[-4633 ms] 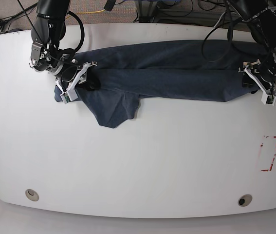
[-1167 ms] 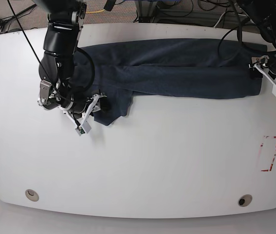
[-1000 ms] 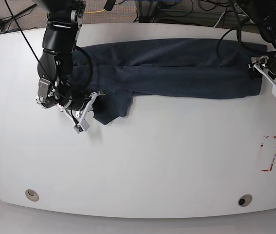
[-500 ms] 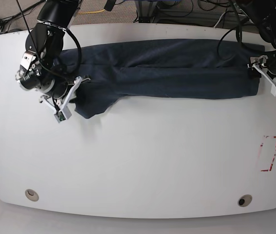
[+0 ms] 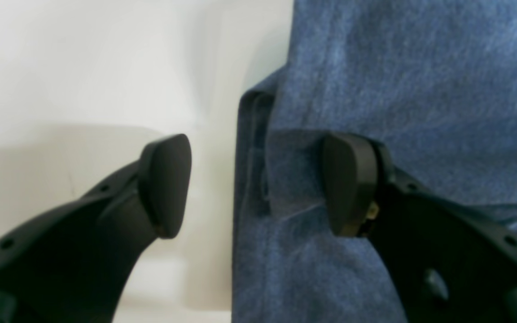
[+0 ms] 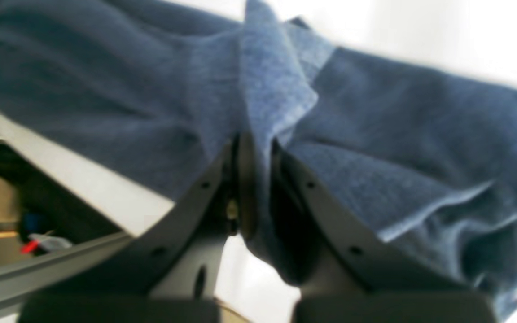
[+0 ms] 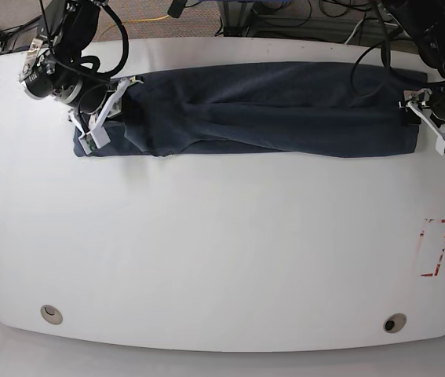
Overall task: Fold the T-shirt properly
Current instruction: 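Pull the folded end with the right gripper to straighten the strip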
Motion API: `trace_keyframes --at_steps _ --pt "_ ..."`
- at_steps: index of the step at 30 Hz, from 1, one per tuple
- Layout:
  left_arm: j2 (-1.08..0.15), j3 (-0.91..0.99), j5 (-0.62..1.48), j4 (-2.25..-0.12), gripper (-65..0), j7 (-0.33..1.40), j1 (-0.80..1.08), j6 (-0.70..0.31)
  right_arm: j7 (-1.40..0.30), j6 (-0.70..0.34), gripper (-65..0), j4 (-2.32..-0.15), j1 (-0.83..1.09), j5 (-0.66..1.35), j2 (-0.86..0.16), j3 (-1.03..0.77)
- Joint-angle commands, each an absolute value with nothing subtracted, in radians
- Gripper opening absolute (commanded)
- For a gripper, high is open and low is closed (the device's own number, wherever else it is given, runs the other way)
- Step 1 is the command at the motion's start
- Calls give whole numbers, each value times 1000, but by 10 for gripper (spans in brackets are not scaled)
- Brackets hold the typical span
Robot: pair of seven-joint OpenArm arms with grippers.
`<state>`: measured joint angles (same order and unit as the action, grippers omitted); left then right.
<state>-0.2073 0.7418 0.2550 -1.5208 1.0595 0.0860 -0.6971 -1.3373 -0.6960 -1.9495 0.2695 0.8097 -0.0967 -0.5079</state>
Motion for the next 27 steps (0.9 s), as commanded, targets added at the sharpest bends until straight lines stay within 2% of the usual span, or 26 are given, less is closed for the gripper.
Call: trace_keyframes --at_steps 1,9,12,14,16,18,19,21,24,27 --pt "-222 733 263 -1535 -229 1049 85 -698 -1317 -698 -645 -1969 282 834 -107 -538" --pt "-222 722 263 -1535 -229 1049 88 -698 -1279 -698 -642 -1940 315 829 -110 -601" --pt "-222 722 263 -1535 -229 1049 90 -698 -1277 -698 -633 -1893 315 809 -145 -627" --pt "-222 720 263 -1535 -229 1049 90 -698 -1271 -698 -572 -1856 311 777 -165 -633" --pt "-222 720 263 -1535 -229 1049 85 -698 -1262 -698 -480 -1831 306 742 -177 -665" --pt "-223 719 263 -1537 -229 1049 85 -698 -1254 -698 -344 -1828 306 719 -180 -713" --pt "-223 719 265 -1538 -229 1049 85 -698 -1254 -698 -306 -1828 308 716 -180 -727" --pt "-237 719 268 -1541 -229 1049 85 -698 -1254 -698 -189 -1830 309 714 -182 -757" --pt "-239 719 269 -1538 -229 1050 84 -698 -1257 -698 -103 -1856 308 714 -183 -783" --pt "-240 719 272 -1546 -229 1050 82 -698 -1260 -698 -100 -1934 314 714 -179 -788"
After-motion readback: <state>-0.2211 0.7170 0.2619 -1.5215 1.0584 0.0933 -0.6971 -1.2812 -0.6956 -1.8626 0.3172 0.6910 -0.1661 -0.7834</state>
